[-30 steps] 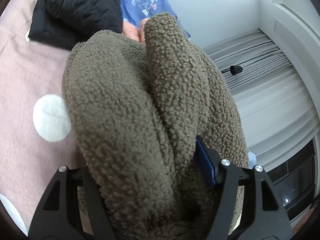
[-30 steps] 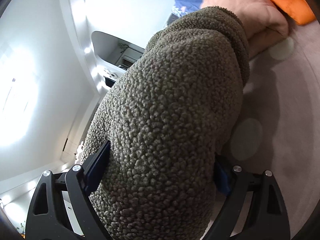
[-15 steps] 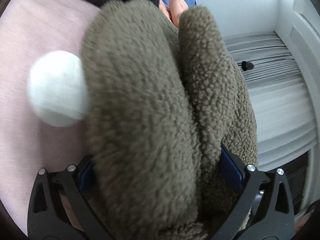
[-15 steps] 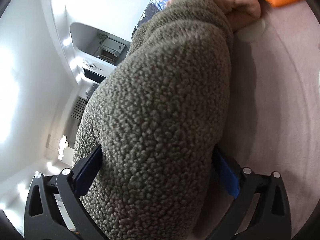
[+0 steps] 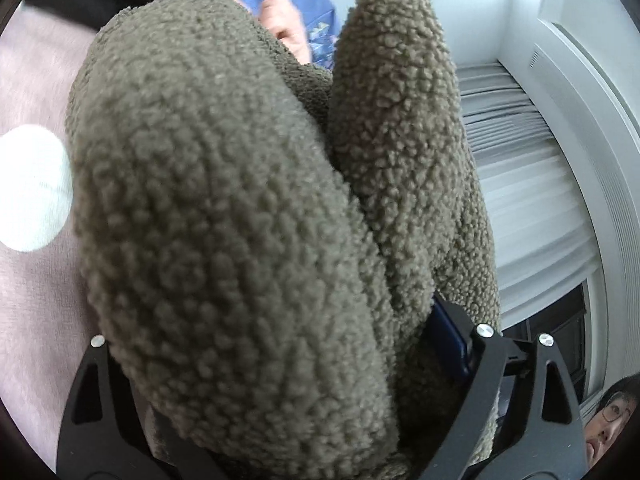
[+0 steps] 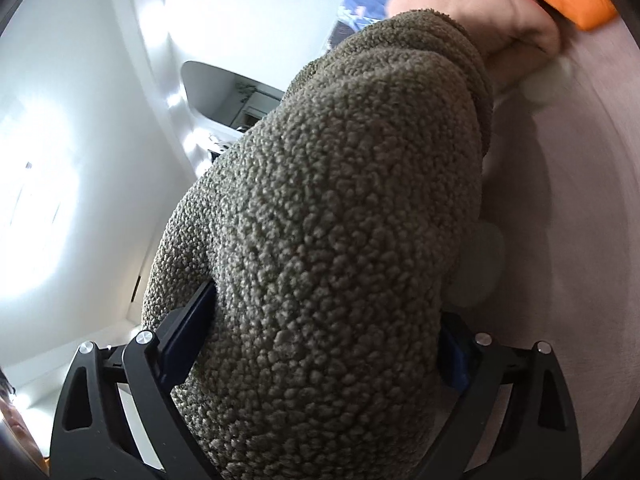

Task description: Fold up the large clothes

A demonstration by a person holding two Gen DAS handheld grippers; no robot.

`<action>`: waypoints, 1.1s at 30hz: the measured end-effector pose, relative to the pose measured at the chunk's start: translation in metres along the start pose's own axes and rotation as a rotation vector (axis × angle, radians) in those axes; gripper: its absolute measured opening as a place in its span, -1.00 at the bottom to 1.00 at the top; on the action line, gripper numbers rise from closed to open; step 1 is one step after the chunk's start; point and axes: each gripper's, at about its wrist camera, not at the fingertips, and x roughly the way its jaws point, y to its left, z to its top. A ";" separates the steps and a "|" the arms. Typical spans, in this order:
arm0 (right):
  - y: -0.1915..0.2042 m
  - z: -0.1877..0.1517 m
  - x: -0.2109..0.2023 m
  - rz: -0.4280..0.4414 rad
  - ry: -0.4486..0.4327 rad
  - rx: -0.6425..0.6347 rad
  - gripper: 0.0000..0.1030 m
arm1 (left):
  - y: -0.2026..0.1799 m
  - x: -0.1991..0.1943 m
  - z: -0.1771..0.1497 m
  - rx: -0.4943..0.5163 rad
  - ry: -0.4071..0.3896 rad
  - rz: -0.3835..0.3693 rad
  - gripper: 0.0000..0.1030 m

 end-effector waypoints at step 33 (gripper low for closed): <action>0.005 0.134 0.450 0.324 0.382 -0.146 0.84 | 0.015 -0.278 0.109 0.050 -0.613 0.328 0.76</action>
